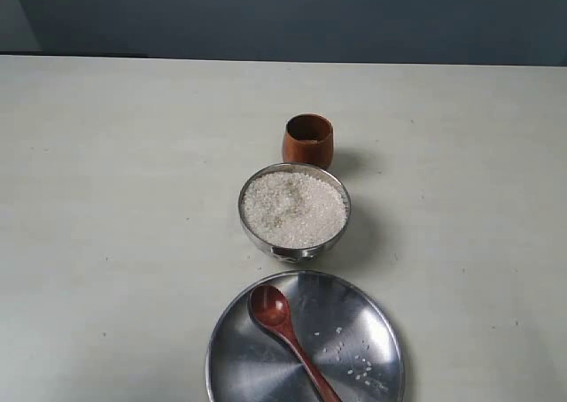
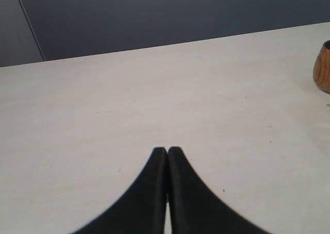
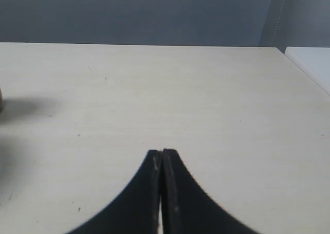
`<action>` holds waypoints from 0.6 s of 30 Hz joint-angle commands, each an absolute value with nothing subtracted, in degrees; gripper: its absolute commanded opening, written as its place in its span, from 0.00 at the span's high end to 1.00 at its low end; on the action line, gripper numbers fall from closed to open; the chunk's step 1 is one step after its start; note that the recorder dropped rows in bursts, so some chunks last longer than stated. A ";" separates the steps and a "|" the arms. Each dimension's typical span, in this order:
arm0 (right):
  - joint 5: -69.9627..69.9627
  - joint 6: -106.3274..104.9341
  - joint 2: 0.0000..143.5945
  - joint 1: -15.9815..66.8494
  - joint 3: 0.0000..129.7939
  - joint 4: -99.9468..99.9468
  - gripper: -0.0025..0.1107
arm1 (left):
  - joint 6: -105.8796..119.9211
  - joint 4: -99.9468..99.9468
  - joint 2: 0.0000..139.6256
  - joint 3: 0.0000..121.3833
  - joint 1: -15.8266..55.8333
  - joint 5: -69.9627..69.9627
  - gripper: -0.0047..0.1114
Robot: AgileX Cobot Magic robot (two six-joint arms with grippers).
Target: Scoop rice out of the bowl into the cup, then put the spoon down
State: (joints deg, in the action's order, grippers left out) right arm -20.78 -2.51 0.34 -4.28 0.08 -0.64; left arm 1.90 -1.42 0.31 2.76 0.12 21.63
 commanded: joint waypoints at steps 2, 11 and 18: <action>-20.60 -2.84 0.00 -4.66 0.00 -0.62 0.98 | 1.97 -1.06 0.00 2.27 0.22 21.18 0.95; -20.60 -2.84 0.00 -4.66 0.00 -0.62 0.98 | 1.97 -1.65 0.00 2.27 0.22 21.18 0.95; -20.60 -2.84 0.00 -4.66 0.00 -0.62 0.98 | 1.97 -1.65 0.00 2.27 0.22 21.18 0.95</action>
